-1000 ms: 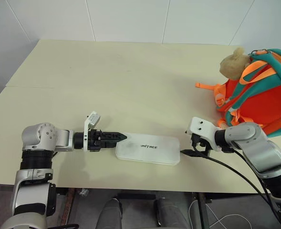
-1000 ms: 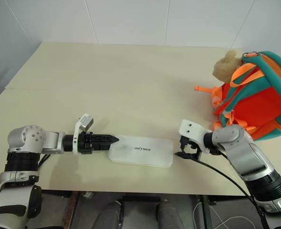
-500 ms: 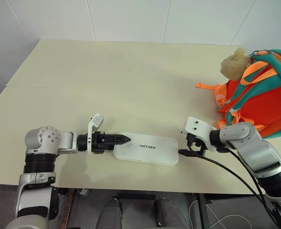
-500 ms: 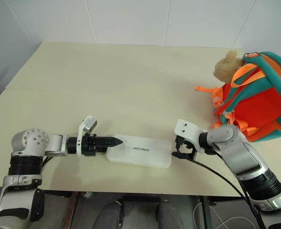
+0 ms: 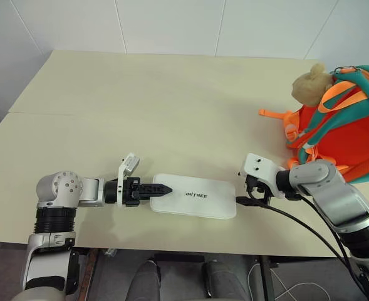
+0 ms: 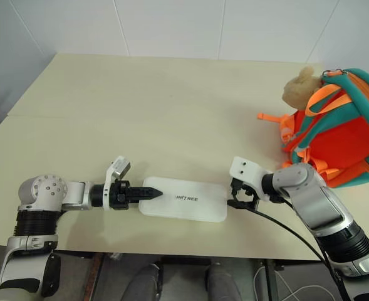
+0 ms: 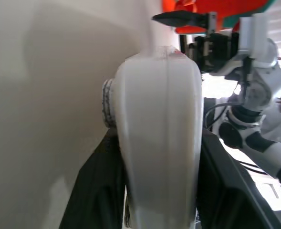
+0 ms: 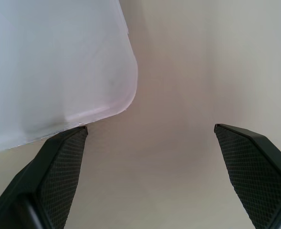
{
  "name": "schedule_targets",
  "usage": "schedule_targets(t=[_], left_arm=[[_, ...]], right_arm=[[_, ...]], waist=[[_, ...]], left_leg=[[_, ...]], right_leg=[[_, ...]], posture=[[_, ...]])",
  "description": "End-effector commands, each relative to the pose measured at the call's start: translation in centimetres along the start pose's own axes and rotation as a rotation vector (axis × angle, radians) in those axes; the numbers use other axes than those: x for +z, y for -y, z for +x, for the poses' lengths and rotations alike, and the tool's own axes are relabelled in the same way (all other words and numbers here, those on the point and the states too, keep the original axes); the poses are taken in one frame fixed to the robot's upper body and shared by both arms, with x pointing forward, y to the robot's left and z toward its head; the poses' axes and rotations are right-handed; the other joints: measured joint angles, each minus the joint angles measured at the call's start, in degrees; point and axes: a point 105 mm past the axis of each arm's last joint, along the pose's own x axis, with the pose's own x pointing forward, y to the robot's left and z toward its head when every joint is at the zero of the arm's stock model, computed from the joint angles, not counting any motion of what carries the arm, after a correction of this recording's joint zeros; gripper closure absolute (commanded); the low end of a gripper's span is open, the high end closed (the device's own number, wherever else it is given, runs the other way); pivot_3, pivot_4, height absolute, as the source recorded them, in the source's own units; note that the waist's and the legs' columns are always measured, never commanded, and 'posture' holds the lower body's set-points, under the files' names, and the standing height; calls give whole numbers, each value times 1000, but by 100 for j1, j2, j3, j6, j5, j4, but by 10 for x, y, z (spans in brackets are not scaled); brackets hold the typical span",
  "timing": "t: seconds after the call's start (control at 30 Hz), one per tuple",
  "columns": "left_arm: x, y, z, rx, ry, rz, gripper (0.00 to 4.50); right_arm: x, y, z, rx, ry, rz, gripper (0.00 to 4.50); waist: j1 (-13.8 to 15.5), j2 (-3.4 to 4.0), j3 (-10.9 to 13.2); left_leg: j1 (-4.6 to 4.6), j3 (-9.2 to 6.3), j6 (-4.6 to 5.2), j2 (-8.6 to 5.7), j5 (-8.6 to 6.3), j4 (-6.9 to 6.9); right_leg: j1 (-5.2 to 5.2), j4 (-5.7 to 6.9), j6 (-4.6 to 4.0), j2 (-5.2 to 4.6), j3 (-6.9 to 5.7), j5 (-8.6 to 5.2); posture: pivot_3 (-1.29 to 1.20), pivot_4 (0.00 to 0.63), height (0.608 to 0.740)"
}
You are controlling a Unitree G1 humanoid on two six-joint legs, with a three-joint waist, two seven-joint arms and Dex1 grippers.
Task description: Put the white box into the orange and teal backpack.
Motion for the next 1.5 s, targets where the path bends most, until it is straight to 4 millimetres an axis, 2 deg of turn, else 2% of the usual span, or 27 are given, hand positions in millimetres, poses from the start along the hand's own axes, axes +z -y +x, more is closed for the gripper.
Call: schedule_targets(t=[0.03, 0.1, 0.27, 0.33, 0.43, 0.6, 0.77, 0.97, 1.07, 1.17, 1.37, 1.5], left_arm=[[-6, -17, -5, 137, -39, 24, 3178], [-7, -18, -6, 158, -51, 51, 3179], [-6, -16, -12, 188, -80, 115, 3179], [1, -7, -16, 155, -49, 141, 3179], [12, 4, -20, 102, 5, 150, 3189], [35, 32, -30, 6, 104, 204, 3201], [55, 47, -32, -37, 199, 238, 3229], [69, 55, -31, -55, 270, 258, 3229], [71, 56, -32, -44, 276, 259, 3229], [71, 54, -32, -34, 272, 255, 3229], [71, 54, -33, -28, 274, 255, 3229], [72, 54, -32, -30, 278, 259, 3229]], right_arm=[[10, 11, -7, -47, 37, -11, 0], [17, 15, -12, -69, 89, 19, 0], [19, 23, -35, -116, 167, 97, 0], [22, 27, -49, -136, 212, 140, 0], [21, 26, -61, -134, 222, 165, 0], [9, 30, -104, -192, 219, 221, 0], [-3, 42, -126, -307, 200, 256, 0], [-23, 59, -141, -450, 176, 309, 0], [-34, 62, -147, -494, 152, 339, 0], [-38, 65, -152, -523, 151, 354, 0], [-40, 77, -158, -619, 192, 354, 0], [-32, 103, -154, -786, 333, 372, 0]], waist=[[0, 0, 0], [1, -1, 0], [3, -1, 0], [3, -1, 0], [-1, -1, 1], [13, 2, 7], [8, 2, 7], [18, 3, 6], [24, 3, 6], [17, 4, 6], [15, 4, 6], [-21, 4, 7]], left_leg=[[0, 0, 0, -1, 0, 0], [0, 0, 0, 0, 0, 0], [-2, 0, -3, 1, -2, -11], [-2, 0, -3, 1, -4, -15], [-3, 0, -2, 3, -6, -18], [-15, 0, -1, 3, -7, -18], [-21, 2, 6, 2, -13, -18], [-47, 3, 6, 3, -17, -17], [-102, 3, 3, 1, -16, -4], [-104, 8, 2, 1, -15, -4], [-101, 10, 0, 1, -12, 5], [-94, 15, 1, -2, -6, 11]], right_leg=[[0, 0, 0, -1, 0, 0], [0, 0, 0, 0, 0, 0], [-3, -7, -4, 0, 0, -2], [-3, -11, -6, 0, 0, -4], [-5, -13, -7, 1, 0, -5], [-17, -13, -9, 2, 0, -6], [-16, -31, -5, 0, -1, -7], [-34, -38, 2, 1, -1, -9], [-87, -25, 4, 0, 0, -8], [-95, -21, 5, 0, 2, -9], [-100, 3, 4, 1, 4, -11], [-99, 15, 8, 1, 13, -6]], posture=[[0, 150, 740], [0, 150, 740], [0, 150, 740], [0, 150, 740], [0, 150, 740], [0, 150, 740], [0, 150, 740], [0, 150, 740], [0, 150, 740], [0, 150, 740], [0, 150, 740], [0, 150, 740]])
